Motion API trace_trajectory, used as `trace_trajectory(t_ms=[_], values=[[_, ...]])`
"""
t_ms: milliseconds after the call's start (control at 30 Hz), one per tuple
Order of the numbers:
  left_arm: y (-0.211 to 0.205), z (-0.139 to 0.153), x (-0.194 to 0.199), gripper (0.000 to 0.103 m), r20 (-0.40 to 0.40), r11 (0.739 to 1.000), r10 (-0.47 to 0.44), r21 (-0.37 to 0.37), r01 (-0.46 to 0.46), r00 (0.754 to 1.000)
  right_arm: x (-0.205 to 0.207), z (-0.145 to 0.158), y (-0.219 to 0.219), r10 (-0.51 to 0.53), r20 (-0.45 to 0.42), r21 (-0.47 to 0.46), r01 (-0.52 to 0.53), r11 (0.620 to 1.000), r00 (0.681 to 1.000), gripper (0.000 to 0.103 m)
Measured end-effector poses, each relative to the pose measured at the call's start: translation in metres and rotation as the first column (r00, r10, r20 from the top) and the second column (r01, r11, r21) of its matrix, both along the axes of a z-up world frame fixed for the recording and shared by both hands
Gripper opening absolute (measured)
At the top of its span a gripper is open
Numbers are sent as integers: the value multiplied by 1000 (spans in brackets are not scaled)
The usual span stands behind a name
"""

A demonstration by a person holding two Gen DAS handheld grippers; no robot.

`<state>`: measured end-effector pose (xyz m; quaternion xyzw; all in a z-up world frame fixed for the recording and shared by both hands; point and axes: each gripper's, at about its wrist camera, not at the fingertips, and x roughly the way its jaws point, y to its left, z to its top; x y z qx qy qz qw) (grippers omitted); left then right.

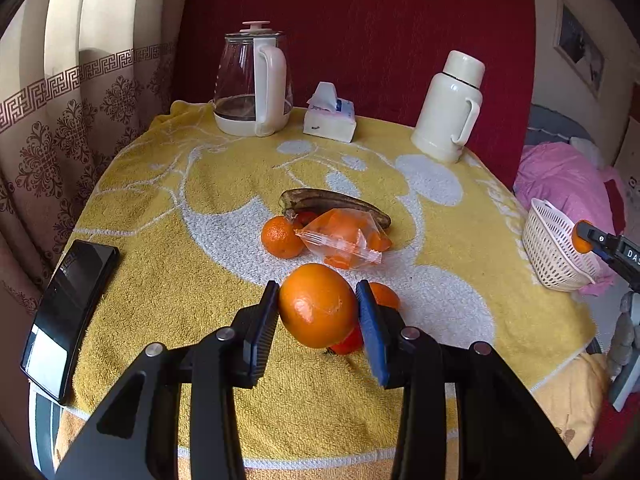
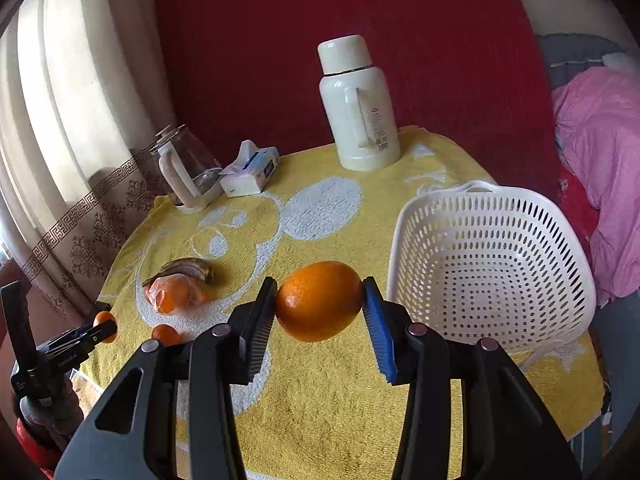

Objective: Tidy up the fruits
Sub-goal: 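Carry the large orange into the white basket and open the right tool while the left tool carries its orange, then lower the orange into the white basket and open the left tool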

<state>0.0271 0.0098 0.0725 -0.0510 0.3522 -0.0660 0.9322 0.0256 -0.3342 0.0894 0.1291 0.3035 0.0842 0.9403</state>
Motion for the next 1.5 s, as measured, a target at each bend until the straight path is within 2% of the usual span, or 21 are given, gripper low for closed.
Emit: trace_trajectory(t_ms=[200,433,533,700,833,1133,1433,1467,1500], values=[[-19,12,-2,40,17,999,-31,16,30,999,6,-6,-64,-183,-38,14,183,983,982,45],[-52,24,1,40,25,995,-91,37,90,996,12,-29,-104,-273,-117,39,279,960,955,47],[-69,30,5,40,26,991,-127,47,125,992,9,-27,-113,-292,-110,64,300,952,950,58],[-107,42,14,40,43,977,-202,73,199,978,-1,-11,-120,-322,-50,71,325,943,945,59],[-148,51,27,40,50,959,-274,84,269,960,-8,6,-125,-350,11,80,348,934,937,59],[-251,51,55,40,16,899,-436,31,436,900,-24,42,-141,-425,154,82,417,905,892,62],[-328,30,65,40,-19,841,-539,39,539,842,-29,40,-167,-486,131,129,471,873,864,63],[-331,29,66,42,-20,837,-545,38,546,838,-28,39,-168,-487,127,130,472,872,864,63],[-334,27,67,56,-21,833,-552,35,552,834,-27,38,-168,-486,123,130,471,872,865,63]])
